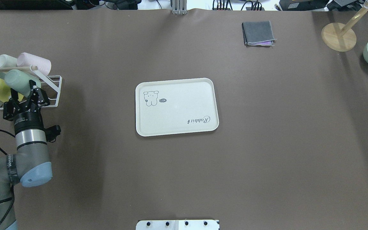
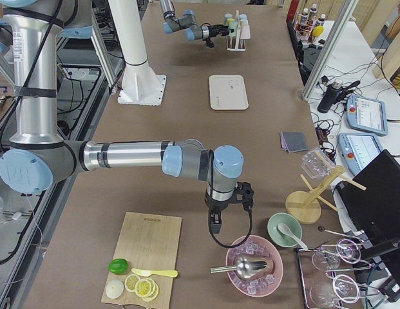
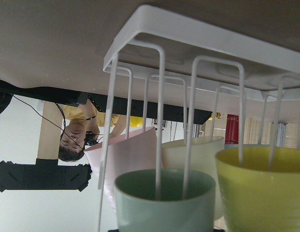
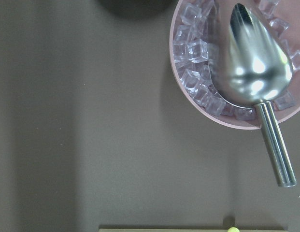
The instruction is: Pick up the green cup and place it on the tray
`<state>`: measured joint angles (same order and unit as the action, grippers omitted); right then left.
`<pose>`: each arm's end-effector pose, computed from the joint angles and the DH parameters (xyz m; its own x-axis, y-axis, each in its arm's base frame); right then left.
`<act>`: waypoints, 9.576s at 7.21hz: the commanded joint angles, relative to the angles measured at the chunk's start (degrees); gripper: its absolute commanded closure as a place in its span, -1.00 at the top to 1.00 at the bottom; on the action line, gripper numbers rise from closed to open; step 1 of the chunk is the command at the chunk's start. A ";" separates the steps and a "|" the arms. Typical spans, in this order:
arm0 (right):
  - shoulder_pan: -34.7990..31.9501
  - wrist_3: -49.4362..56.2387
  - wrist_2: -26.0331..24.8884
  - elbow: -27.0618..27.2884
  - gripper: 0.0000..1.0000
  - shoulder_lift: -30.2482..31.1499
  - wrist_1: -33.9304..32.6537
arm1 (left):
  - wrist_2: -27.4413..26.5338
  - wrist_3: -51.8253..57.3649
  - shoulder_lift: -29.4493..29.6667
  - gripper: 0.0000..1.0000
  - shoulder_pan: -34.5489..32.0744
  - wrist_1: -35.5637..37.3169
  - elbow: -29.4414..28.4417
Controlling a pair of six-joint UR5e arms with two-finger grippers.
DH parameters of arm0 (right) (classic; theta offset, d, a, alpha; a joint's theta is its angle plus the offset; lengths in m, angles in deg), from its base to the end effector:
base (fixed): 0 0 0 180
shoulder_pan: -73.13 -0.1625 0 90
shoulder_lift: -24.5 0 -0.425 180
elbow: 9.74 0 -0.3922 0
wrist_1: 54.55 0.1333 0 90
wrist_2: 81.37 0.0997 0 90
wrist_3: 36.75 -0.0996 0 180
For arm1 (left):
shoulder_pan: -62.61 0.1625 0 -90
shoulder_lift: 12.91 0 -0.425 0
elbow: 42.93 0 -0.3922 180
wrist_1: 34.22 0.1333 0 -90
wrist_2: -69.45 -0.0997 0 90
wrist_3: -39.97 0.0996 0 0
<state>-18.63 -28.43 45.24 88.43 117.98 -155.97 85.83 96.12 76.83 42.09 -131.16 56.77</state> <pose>0.0878 -0.4522 0.6457 0.7962 -0.0501 0.6030 0.0856 0.9959 -0.0303 0.3773 -0.3856 0.5220 -0.5500 0.3736 0.7469 -0.7930 0.0467 -0.6074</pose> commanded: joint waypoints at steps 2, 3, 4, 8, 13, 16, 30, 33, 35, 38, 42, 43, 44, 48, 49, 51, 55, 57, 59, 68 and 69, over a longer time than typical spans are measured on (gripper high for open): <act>0.00 -0.06 0.21 0.09 1.00 0.65 0.00 | -2.93 0.37 0.00 -0.48 -0.31 0.08 1.81; 0.00 -0.06 0.39 0.18 1.00 0.65 0.00 | -3.98 2.54 0.00 -0.48 -0.40 0.08 2.68; 0.00 -0.06 0.30 0.09 1.00 0.65 0.00 | -3.99 3.87 -0.18 -0.47 -0.31 0.08 3.39; 0.00 -0.06 0.30 0.00 1.00 0.74 0.00 | -3.99 9.15 -2.88 -0.47 -0.57 -0.09 9.35; 0.00 -0.06 0.30 0.00 1.00 1.18 -0.09 | -3.81 9.25 -5.28 -0.77 -0.40 -10.87 15.52; 0.00 -0.15 0.30 -0.09 1.00 1.26 -0.09 | -3.81 9.25 -4.49 -0.83 0.65 -18.52 19.11; 0.00 -0.06 0.47 -0.26 1.00 1.53 -0.09 | 30.43 -65.62 17.96 -1.00 7.96 -40.84 1.77; 0.00 -0.06 0.56 -0.26 1.00 1.53 -0.09 | 37.84 -68.27 30.99 -1.00 4.26 -46.15 -7.67; 0.00 -0.06 0.91 -0.26 1.00 1.53 -0.09 | 39.95 -68.45 35.41 -1.00 3.48 -46.76 -11.44; 0.00 -0.06 0.91 -0.26 1.00 1.53 -0.09 | 45.38 -71.08 35.86 -1.00 0.06 -64.84 -21.83; 0.00 -0.06 0.91 -0.26 1.00 1.53 -0.09 | 51.45 -86.75 35.77 -1.00 -1.19 -73.72 -26.90; 0.00 -0.06 0.91 -0.35 1.00 1.53 -0.09 | 52.60 -89.34 36.03 -1.00 -1.36 -75.05 -27.45; 0.00 -0.06 0.91 -0.26 1.00 1.53 -0.09 | 53.14 -92.15 36.12 -1.00 -1.45 -75.41 -27.46; 0.00 -0.06 0.91 -0.35 1.00 1.53 -0.09 | 54.37 -92.97 36.29 -1.00 -1.54 -75.42 -28.24; 0.00 -0.06 0.91 -0.35 1.00 1.53 -0.09 | 54.02 -92.80 36.21 -1.00 -1.54 -75.42 -29.12; 0.00 -0.15 0.91 -0.44 1.00 1.53 -0.09 | 53.32 -92.27 36.21 -1.00 -1.63 -75.42 -29.83; 0.00 -0.06 0.91 -0.44 1.00 1.53 -0.09 | 50.86 -89.45 36.47 -1.00 -2.24 -75.50 -30.53; 0.00 -0.06 0.91 -0.44 1.00 1.53 -0.09 | 50.59 -89.37 36.65 -1.00 -2.24 -75.50 -30.79; 0.00 -0.06 0.91 -0.35 1.00 1.53 -0.09 | 50.68 -89.37 36.91 -1.00 -1.98 -75.68 -31.58; 0.00 -0.06 0.91 -0.35 1.00 1.53 -0.09 | 50.77 -89.45 36.39 0.95 -1.36 -79.11 -30.37; 0.00 -0.06 0.91 -0.26 1.00 1.53 -0.09 | 51.20 -89.54 36.12 0.95 -1.28 -79.11 -29.49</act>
<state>-18.63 -28.49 46.16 88.11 119.51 -156.06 136.66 6.67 113.28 40.76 -210.16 26.13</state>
